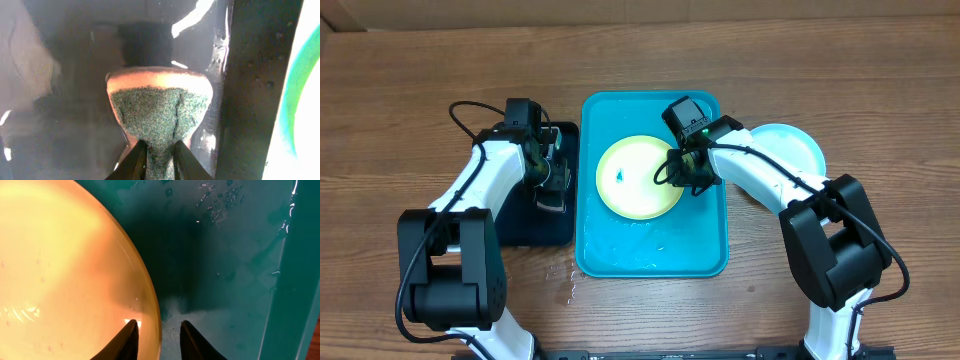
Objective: Clean dirty plates on tray and stack at the side
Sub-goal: 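Grasp the sponge with the left gripper and lift it, then raise the sponge above the black tray with the left gripper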
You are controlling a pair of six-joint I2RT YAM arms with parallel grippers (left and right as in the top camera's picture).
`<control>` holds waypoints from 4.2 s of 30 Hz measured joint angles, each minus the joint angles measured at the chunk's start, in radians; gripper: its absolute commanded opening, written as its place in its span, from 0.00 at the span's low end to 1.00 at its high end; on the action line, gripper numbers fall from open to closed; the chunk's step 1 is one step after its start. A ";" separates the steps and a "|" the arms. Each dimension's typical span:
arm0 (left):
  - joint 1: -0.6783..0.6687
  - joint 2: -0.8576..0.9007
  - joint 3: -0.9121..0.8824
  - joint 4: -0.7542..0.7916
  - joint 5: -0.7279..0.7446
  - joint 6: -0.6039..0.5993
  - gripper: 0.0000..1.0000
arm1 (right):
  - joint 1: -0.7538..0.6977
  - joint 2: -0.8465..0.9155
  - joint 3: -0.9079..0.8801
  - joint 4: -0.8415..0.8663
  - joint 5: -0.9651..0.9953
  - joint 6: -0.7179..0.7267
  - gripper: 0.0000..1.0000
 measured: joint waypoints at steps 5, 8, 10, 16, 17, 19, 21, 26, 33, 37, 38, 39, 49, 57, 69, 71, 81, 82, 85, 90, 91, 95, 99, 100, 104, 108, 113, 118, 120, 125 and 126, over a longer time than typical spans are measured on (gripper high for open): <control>0.000 0.000 0.000 -0.015 0.000 0.000 0.22 | 0.000 0.000 0.000 -0.001 0.000 0.000 0.30; 0.000 0.000 0.000 -0.018 0.001 0.005 0.26 | 0.000 0.000 0.000 -0.001 0.000 0.000 0.30; 0.000 0.000 0.001 -0.024 0.010 0.013 0.27 | 0.000 0.000 0.000 -0.001 0.000 0.000 0.30; 0.000 0.000 0.011 -0.041 0.024 0.022 0.27 | 0.000 0.000 0.000 -0.001 0.000 0.000 0.30; 0.000 0.000 0.012 -0.042 0.024 0.024 0.27 | 0.000 0.000 0.000 -0.001 0.000 0.000 0.30; 0.001 0.000 0.014 -0.044 0.026 0.026 0.27 | 0.000 0.000 0.000 -0.001 0.000 0.000 0.30; 0.005 0.000 0.014 -0.044 0.028 0.027 0.27 | 0.000 0.000 0.000 -0.001 0.000 0.000 0.30; 0.031 0.000 0.014 -0.044 0.031 0.034 0.24 | 0.000 0.000 0.000 -0.001 0.000 0.000 0.30; 0.041 0.000 0.015 -0.048 0.036 0.038 0.24 | 0.000 0.000 0.000 -0.001 0.000 0.001 0.30; 0.041 0.000 0.015 -0.051 0.042 0.040 0.25 | 0.000 0.000 0.000 -0.001 0.000 0.000 0.30; 0.041 0.000 0.015 -0.051 0.042 0.040 0.25 | 0.000 0.000 0.000 -0.001 0.000 0.000 0.30; 0.041 0.000 0.015 -0.051 0.043 0.040 0.25 | 0.000 0.000 0.000 0.000 0.000 0.000 0.30; 0.040 0.000 0.010 -0.018 0.046 0.040 0.22 | 0.000 0.000 0.000 -0.001 0.000 0.000 0.30; 0.040 0.000 -0.006 0.001 0.050 0.040 0.20 | 0.000 0.000 0.000 -0.001 0.000 0.000 0.30; 0.040 0.000 -0.026 0.021 0.072 0.039 0.04 | 0.000 0.000 0.000 -0.001 0.000 0.006 0.42; 0.041 0.000 -0.026 0.017 0.076 0.040 0.04 | 0.000 0.000 0.000 -0.001 0.000 0.002 0.43; 0.042 -0.082 0.058 -0.117 0.071 0.017 0.04 | 0.000 0.000 -0.001 -0.010 -0.003 0.016 0.12; 0.042 -0.107 0.063 -0.120 0.071 0.012 0.04 | 0.000 0.000 -0.001 -0.012 -0.004 0.017 0.26; 0.042 -0.199 0.076 -0.137 0.071 -0.010 0.04 | 0.000 0.000 -0.001 -0.016 -0.003 0.031 0.55; 0.042 -0.258 0.085 -0.177 0.071 -0.021 0.04 | 0.000 0.000 -0.002 0.006 -0.004 0.023 0.33; 0.042 -0.257 0.085 -0.183 0.071 -0.021 0.04 | 0.000 0.000 -0.002 0.010 -0.003 0.029 0.23; 0.042 -0.256 0.085 -0.195 0.071 -0.032 0.04 | 0.000 0.000 -0.002 0.001 -0.003 0.058 0.04; 0.042 -0.256 0.084 -0.198 0.071 -0.035 0.04 | 0.000 0.000 -0.002 -0.040 -0.006 0.104 0.17; 0.042 -0.256 0.084 -0.199 0.071 -0.035 0.04 | 0.000 0.000 -0.002 -0.044 -0.006 0.114 0.40; 0.042 -0.256 0.085 -0.198 0.071 -0.035 0.04 | 0.000 0.002 -0.003 -0.032 -0.006 0.137 0.51; 0.042 -0.256 0.084 -0.202 0.071 -0.035 0.04 | 0.000 0.002 -0.003 -0.008 -0.006 0.146 0.04; 0.042 -0.256 0.084 -0.206 0.071 -0.035 0.04 | 0.001 0.002 -0.003 -0.032 -0.007 0.151 0.04; 0.042 -0.256 0.082 -0.206 0.071 -0.035 0.04 | 0.001 0.002 -0.003 -0.033 -0.008 0.151 0.04; 0.042 -0.256 0.081 -0.206 0.071 -0.035 0.04 | 0.001 0.002 -0.003 -0.033 -0.007 0.153 0.04; 0.039 -0.256 0.070 -0.196 0.071 -0.035 0.04 | 0.001 0.002 -0.003 -0.036 -0.008 0.153 0.04; 0.039 -0.256 0.064 -0.194 0.071 -0.035 0.04 | 0.001 0.002 -0.003 -0.036 -0.011 0.154 0.04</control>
